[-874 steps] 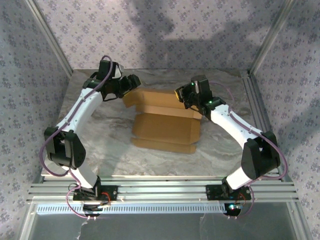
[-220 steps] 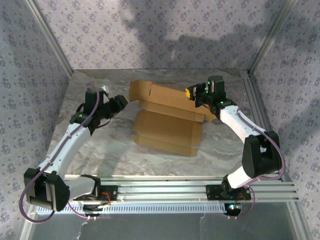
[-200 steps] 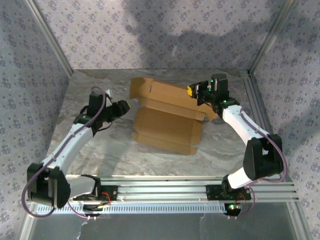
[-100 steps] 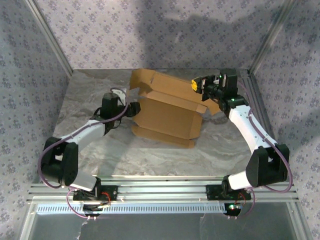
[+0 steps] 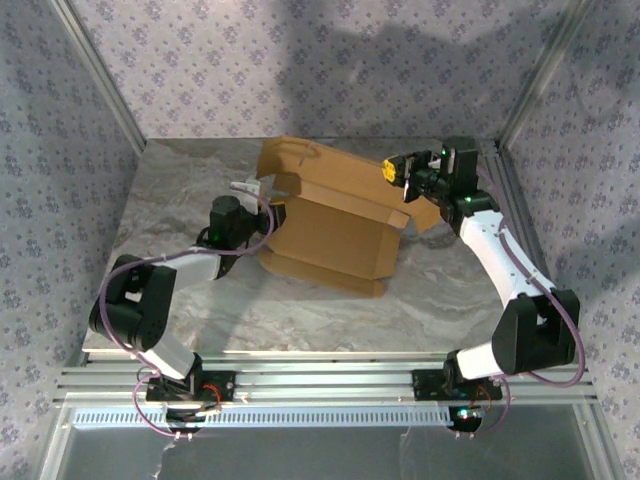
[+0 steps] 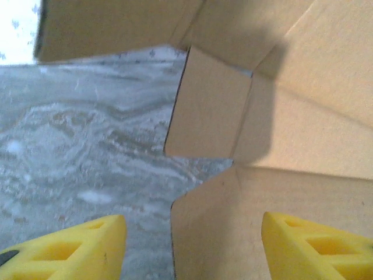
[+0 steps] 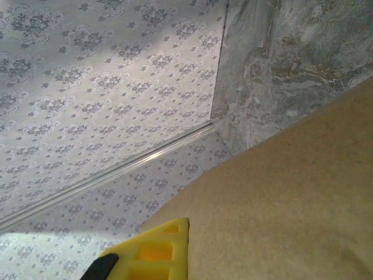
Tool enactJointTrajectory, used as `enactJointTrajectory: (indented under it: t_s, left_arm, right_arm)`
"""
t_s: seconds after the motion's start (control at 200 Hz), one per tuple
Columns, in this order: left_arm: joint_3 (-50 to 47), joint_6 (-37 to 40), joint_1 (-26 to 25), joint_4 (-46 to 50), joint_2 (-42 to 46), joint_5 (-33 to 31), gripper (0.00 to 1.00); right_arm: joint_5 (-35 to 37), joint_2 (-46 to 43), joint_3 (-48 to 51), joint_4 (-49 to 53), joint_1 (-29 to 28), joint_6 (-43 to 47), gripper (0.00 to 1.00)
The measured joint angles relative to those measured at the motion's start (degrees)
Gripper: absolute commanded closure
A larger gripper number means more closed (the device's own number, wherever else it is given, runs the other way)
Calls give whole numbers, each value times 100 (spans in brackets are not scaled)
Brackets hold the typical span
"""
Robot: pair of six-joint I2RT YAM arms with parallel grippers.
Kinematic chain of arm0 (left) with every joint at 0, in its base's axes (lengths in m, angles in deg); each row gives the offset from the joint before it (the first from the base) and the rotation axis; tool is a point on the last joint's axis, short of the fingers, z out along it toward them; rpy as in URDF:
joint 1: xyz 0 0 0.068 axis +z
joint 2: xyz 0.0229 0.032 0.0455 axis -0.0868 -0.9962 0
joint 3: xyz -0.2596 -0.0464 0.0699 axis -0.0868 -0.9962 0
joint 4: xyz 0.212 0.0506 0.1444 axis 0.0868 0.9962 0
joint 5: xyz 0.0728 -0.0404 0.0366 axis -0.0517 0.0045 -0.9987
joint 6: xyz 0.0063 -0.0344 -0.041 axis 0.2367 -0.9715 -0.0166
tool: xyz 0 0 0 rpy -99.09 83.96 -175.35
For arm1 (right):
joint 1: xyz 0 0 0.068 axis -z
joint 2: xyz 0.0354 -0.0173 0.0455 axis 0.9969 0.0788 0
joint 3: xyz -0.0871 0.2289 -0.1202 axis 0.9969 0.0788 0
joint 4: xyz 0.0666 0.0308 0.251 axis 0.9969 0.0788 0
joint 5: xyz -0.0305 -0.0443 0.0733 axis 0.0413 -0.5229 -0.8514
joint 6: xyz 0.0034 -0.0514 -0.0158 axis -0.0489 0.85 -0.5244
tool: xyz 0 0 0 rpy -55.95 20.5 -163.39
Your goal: Fold the paper box
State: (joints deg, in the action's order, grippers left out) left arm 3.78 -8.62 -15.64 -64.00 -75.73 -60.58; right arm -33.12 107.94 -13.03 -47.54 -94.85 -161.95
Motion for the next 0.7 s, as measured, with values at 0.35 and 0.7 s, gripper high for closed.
enactJointTrajectory:
  t_s: [0.35, 0.7]
  left_arm:
    - [9, -92, 142, -1180, -577, 352, 40]
    - [11, -481, 372, -2723, -800, 1165, 39]
  right_arm:
    - [-96, -138, 140, -98, 76, -227, 100]
    - [-282, -138, 334, -509, 212, -673, 100]
